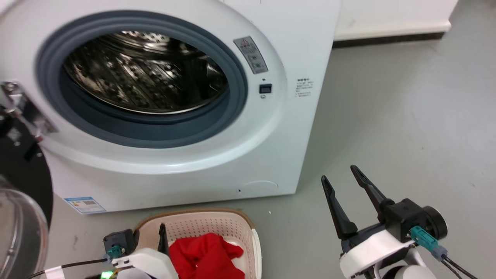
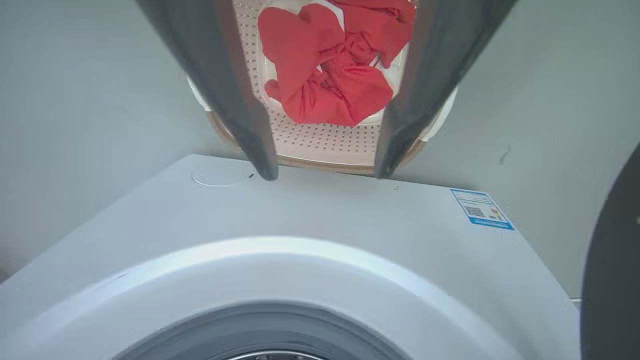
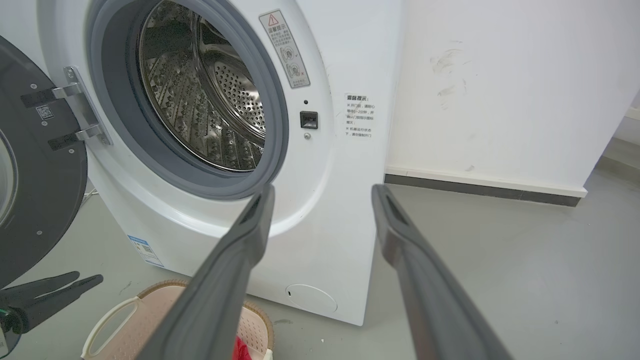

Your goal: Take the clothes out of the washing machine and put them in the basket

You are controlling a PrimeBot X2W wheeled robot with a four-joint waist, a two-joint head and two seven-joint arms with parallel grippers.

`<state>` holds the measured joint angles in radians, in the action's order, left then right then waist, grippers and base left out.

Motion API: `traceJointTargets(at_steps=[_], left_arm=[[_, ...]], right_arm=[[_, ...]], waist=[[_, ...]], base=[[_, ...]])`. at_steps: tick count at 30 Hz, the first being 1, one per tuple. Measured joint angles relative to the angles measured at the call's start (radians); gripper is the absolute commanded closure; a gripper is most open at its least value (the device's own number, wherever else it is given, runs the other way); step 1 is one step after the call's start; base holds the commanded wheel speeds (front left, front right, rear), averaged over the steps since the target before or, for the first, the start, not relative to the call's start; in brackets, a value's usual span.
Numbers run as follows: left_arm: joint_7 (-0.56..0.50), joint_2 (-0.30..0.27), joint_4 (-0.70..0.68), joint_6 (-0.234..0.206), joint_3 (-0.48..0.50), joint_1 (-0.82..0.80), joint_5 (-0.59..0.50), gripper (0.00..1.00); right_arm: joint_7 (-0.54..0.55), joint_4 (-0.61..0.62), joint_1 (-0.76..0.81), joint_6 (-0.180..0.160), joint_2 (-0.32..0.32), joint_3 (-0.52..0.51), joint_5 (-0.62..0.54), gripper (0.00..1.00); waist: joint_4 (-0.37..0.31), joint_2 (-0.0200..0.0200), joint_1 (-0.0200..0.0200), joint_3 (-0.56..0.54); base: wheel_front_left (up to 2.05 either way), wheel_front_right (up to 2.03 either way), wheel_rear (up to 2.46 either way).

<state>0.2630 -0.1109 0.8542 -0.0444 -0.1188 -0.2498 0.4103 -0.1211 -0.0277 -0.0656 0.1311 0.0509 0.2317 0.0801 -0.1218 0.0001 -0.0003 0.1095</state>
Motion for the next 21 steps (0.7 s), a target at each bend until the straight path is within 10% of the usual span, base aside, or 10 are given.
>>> traceJointTargets(at_steps=[21], left_arm=[[0.0, -0.012, -0.734, -0.018, 0.011, 0.222, -0.299, 0.0]], right_arm=[[0.04, 0.022, 0.107, 0.0, 0.0, -0.086, -0.027, 0.0]], waist=[[0.068, 0.0, 0.0002, -0.144]], base=[[0.0, 0.0, 0.0]])
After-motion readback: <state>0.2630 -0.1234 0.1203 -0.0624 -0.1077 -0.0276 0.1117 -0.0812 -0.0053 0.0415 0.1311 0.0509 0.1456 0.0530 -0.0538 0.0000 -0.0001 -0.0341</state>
